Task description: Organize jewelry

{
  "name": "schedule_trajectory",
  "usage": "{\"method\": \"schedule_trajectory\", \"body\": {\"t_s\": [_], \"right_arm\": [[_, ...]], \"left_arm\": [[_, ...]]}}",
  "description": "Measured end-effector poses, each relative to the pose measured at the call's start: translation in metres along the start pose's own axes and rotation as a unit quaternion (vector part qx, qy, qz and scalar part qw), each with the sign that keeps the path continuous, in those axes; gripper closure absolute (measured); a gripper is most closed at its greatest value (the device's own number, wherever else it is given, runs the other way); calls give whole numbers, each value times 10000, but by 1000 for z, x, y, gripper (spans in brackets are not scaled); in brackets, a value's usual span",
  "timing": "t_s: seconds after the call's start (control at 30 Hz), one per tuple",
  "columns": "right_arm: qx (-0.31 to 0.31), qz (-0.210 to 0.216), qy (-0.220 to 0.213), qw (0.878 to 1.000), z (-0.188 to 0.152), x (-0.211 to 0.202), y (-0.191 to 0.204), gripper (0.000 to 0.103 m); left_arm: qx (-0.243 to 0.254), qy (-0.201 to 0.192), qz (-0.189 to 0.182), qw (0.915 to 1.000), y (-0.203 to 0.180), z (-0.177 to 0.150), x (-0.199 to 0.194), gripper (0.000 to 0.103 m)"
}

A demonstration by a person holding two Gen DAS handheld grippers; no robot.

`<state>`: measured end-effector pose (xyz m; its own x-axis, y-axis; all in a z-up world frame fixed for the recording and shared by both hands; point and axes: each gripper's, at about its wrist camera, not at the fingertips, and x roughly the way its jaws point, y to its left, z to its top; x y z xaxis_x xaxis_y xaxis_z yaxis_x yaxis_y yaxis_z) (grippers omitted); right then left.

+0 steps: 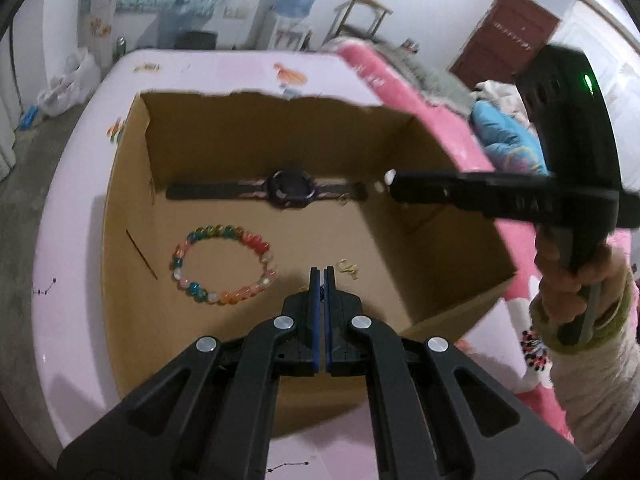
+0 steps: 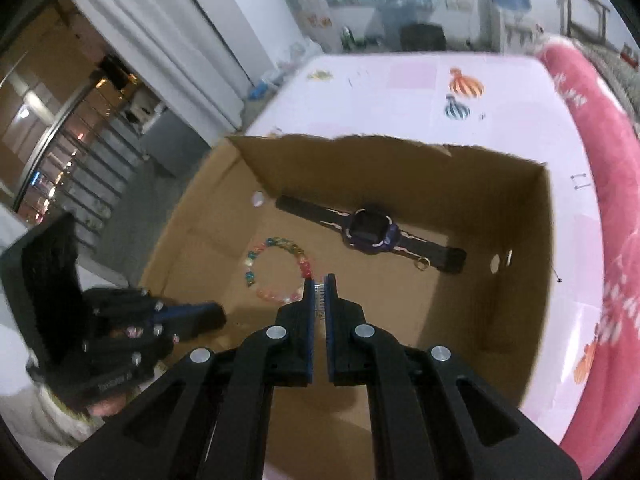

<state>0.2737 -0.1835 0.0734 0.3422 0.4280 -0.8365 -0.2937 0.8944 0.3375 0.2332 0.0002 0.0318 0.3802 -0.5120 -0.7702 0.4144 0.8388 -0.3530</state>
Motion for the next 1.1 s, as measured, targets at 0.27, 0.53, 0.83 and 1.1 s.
{"method": "schedule_trajectory", "body": {"t_s": [0.27,0.53,0.83,1.1], "right_arm": [[29,-118,190,9997,12,23,-1,97],[57,-135,3,9999,10,12,-4,95],[143,45,-685,9975,-11,-47,-3,71],[562,254,-1614,9850,-93,-130,-18,64]], "left_arm": [[-196,229,-29,9995,7,2,12,101],[-223,127,-19,9997,9,4,4,101],[100,-543,92,9984,-9,2,-35,86],[802,-1263,-39,9887,-43,-42,-94,54]]}}
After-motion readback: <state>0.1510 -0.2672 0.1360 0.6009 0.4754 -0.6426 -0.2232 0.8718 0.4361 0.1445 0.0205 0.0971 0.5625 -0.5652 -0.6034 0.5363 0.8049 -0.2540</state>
